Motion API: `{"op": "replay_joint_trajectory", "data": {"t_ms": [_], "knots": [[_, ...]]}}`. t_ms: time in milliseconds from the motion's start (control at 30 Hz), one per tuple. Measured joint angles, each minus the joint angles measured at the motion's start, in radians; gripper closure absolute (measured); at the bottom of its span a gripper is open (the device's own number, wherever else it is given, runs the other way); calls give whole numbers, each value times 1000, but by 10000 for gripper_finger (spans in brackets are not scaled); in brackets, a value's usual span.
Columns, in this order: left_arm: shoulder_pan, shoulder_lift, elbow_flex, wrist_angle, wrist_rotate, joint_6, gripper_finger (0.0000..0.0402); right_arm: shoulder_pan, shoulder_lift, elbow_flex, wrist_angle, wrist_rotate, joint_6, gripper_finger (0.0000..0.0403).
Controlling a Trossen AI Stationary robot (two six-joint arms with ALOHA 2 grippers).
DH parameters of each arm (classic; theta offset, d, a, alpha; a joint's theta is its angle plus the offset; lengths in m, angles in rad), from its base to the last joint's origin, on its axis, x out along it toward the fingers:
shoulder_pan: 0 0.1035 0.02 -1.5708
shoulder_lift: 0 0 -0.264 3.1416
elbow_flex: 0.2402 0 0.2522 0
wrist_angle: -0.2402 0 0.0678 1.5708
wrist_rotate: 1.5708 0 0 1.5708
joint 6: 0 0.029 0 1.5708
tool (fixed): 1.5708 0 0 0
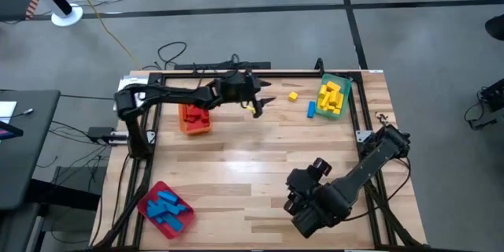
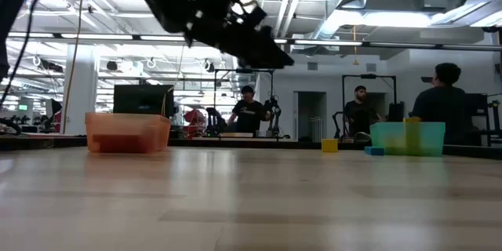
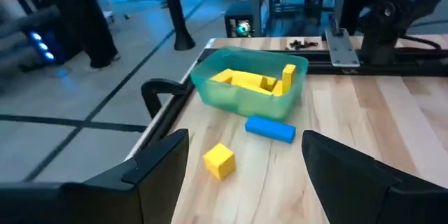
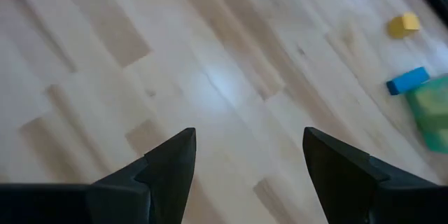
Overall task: Sort blocks
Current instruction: Move the yellow wooden block to the middle left of the table
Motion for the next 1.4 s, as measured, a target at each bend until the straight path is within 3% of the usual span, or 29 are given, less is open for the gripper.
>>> {"op": "replay_joint_trajectory", "data": {"t_ms": [233,367,633,800,1000,1133,1267,1400], "knots": [[-9,185,205,-150,44,-30,127,-4,1,-185,1,0,129,127],[-27,196,272,-269,68,-21,127,-36,1,-270,1,-47,140,127],[-88,-29,279,-522,91,52,127,-221,-65,-461,59,-7,38,127],[-155,-172,277,-738,91,96,127,-393,-222,-647,274,45,-128,127],[-259,-308,212,-911,0,112,127,-653,-451,-864,617,40,-410,127],[-303,-384,113,-953,-32,72,127,-845,-539,-963,843,-41,-594,127],[-329,-427,-19,-924,-41,-3,127,-1025,-538,-1018,1046,-162,-739,127],[-361,-456,-139,-851,-41,-53,127,-1155,-453,-1018,1161,-267,-828,127]]}}
